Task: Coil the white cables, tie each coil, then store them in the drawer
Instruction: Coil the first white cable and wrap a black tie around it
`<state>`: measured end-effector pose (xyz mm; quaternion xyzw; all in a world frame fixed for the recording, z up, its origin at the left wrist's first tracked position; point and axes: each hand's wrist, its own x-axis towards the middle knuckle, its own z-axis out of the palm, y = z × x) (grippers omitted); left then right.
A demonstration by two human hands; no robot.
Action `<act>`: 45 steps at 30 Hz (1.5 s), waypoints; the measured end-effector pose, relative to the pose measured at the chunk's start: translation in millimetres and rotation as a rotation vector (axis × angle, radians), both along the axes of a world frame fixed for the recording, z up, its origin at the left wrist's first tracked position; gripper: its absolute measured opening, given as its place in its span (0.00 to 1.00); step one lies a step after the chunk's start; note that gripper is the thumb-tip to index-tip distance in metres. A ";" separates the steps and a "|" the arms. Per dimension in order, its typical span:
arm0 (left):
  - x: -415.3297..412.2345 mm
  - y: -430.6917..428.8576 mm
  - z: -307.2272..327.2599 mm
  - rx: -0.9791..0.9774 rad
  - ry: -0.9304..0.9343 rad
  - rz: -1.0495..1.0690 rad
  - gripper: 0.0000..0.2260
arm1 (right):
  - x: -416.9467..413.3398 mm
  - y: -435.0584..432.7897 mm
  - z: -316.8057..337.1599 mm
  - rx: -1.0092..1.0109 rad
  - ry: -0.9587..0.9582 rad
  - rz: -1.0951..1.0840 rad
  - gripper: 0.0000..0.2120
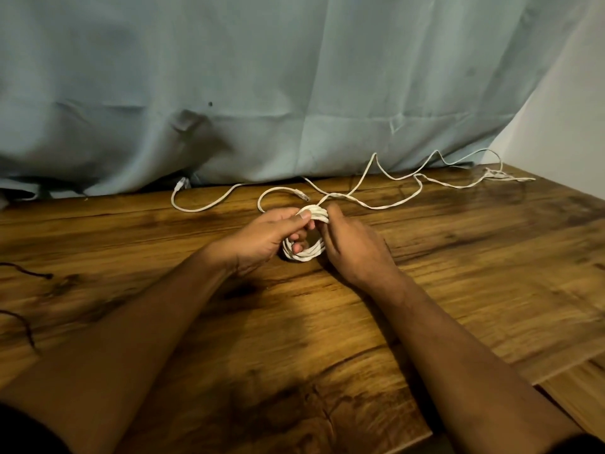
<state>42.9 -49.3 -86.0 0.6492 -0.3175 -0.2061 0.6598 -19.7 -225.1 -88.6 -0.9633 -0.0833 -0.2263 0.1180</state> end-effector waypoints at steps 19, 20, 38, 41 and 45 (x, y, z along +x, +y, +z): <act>-19.8 6.9 -2.0 0.091 -0.064 0.016 0.10 | -1.2 5.4 -9.5 0.055 0.055 0.033 0.08; -23.0 7.8 -0.6 0.060 -0.015 0.004 0.10 | -3.3 6.9 -9.2 0.074 0.061 0.046 0.09; -46.8 216.8 16.5 -0.180 -0.058 0.613 0.13 | 6.6 170.9 -10.9 0.265 0.173 0.482 0.16; -37.4 255.7 14.2 -0.148 -0.165 0.756 0.12 | 11.8 214.5 -12.1 0.280 0.212 0.571 0.13; -25.1 284.1 11.6 -0.186 -0.157 0.862 0.10 | 17.7 261.1 -14.2 0.272 0.229 0.663 0.14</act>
